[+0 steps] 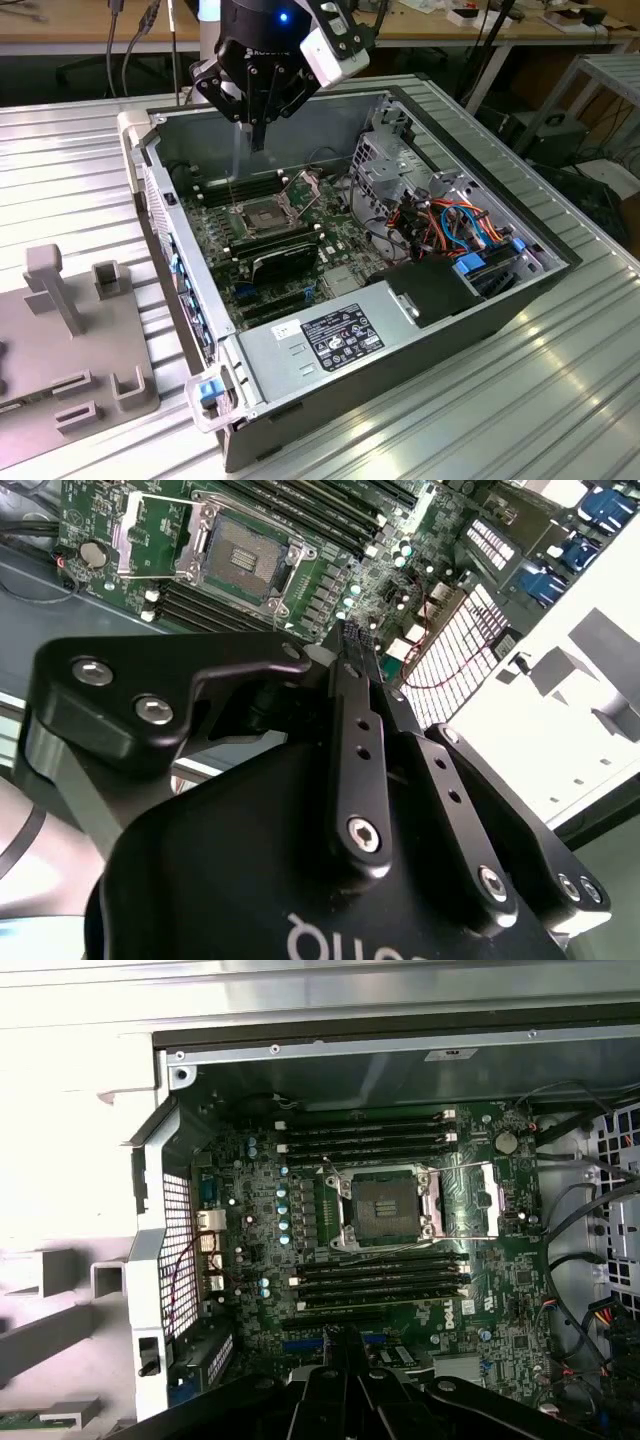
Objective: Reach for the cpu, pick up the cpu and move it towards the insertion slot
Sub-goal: 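Reach for the cpu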
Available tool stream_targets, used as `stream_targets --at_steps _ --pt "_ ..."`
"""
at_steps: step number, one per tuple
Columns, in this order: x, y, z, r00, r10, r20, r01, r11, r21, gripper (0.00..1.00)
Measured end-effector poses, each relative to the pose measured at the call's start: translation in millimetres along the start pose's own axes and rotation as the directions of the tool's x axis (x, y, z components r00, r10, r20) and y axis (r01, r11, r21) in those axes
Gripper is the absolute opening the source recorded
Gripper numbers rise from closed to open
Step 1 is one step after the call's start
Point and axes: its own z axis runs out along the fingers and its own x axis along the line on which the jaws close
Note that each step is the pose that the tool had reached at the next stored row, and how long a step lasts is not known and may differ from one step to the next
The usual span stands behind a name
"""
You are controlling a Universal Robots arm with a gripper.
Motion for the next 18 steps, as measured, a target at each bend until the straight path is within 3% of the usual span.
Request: stream_targets --at_steps 18 --pt "7.6 -0.6 0.1 1.0000 0.000 -0.0031 0.000 1.0000 0.0003 0.11"
